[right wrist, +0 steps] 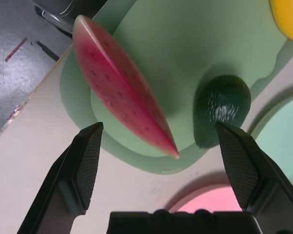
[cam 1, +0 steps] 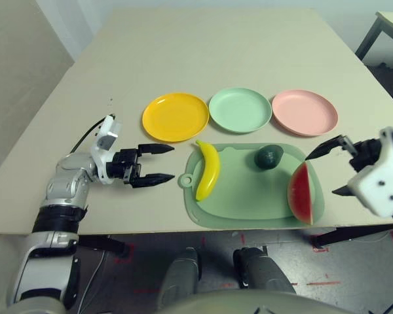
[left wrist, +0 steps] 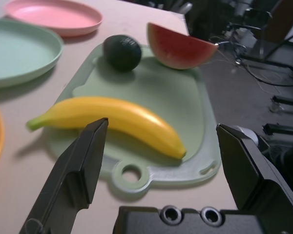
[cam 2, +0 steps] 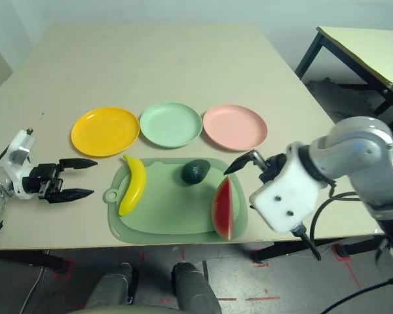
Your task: Place the fruits into color-matched plates.
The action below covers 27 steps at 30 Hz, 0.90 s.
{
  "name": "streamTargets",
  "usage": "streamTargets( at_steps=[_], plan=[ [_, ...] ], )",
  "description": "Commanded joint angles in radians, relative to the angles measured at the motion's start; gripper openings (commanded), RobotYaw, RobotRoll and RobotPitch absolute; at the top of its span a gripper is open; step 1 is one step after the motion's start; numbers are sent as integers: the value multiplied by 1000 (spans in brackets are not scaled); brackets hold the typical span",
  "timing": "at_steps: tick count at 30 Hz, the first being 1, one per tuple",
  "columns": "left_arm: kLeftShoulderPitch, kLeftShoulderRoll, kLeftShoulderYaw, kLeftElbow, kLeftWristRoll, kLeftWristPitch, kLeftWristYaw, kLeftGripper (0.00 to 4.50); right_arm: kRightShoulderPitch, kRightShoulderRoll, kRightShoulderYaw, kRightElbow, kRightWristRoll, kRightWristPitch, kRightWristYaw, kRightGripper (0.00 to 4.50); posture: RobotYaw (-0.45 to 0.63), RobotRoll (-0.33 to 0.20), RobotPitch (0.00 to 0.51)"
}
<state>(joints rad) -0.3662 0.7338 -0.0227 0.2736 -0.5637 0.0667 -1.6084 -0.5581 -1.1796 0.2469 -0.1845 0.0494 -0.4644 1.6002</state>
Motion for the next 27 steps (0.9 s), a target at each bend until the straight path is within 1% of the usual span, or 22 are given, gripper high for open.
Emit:
streamTargets(
  at_steps=[1,4,7,16,20,27],
  plan=[
    [10,33,-59,-57,-26,-69,-6,4500,-26,1,54,26,-31,-41,14,4475,-43,0,124],
    [-13,32,-72,-61,-40,-75,-6,4500,-26,6,78,29,-42,-61,14,4475,-44,0,127],
    [-28,31,-83,-48,-38,-88,-6,4500,-29,31,98,27,-68,-76,11,4475,-49,0,127],
    [-27,39,-98,-20,-31,-119,-6,4500,-22,100,144,25,-125,-81,-6,4475,-41,0,128],
    [-10,49,-90,-11,-19,-131,-6,4500,-24,117,163,79,-179,-119,-22,4475,-24,0,128],
    [5,53,-64,-10,-13,-136,-6,4500,-14,137,188,138,-224,-159,-50,4475,-9,0,130]
  ],
)
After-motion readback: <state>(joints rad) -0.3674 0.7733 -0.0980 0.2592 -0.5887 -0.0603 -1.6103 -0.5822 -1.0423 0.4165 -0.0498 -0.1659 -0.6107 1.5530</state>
